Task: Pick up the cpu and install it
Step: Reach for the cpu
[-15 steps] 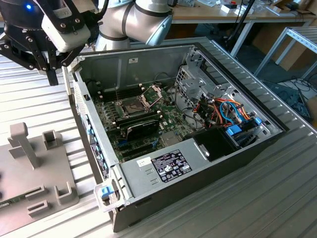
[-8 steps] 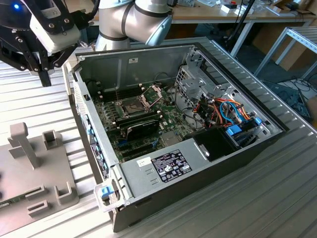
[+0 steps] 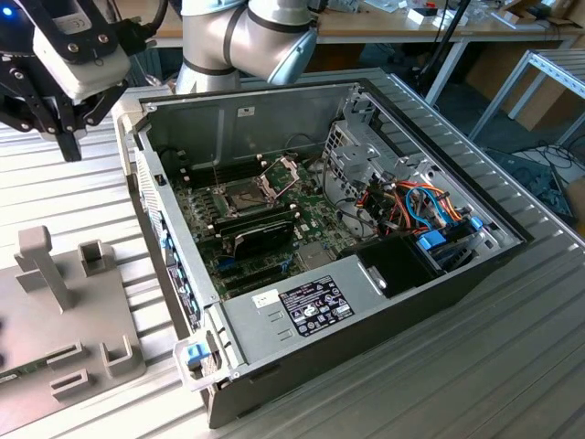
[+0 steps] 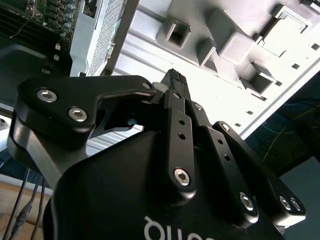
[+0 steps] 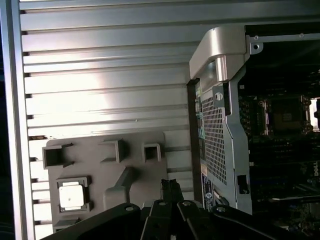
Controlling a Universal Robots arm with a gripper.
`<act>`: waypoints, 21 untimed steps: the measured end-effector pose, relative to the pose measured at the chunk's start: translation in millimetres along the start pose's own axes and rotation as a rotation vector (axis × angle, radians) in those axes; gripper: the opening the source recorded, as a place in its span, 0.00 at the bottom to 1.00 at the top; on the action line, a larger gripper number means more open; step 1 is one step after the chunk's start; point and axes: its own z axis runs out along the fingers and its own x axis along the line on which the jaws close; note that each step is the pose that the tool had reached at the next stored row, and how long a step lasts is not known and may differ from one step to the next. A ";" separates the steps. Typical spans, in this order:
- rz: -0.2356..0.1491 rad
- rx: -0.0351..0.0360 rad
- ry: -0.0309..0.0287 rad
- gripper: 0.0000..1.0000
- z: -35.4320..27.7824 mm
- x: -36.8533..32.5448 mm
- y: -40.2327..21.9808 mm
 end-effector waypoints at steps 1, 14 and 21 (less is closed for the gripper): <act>0.000 0.0000 0.0000 0.11 0.0 1.5 -0.1; 0.000 0.0000 0.0000 0.11 -0.5 19.3 -1.1; 0.000 0.0001 0.0000 0.11 -0.8 29.1 -1.8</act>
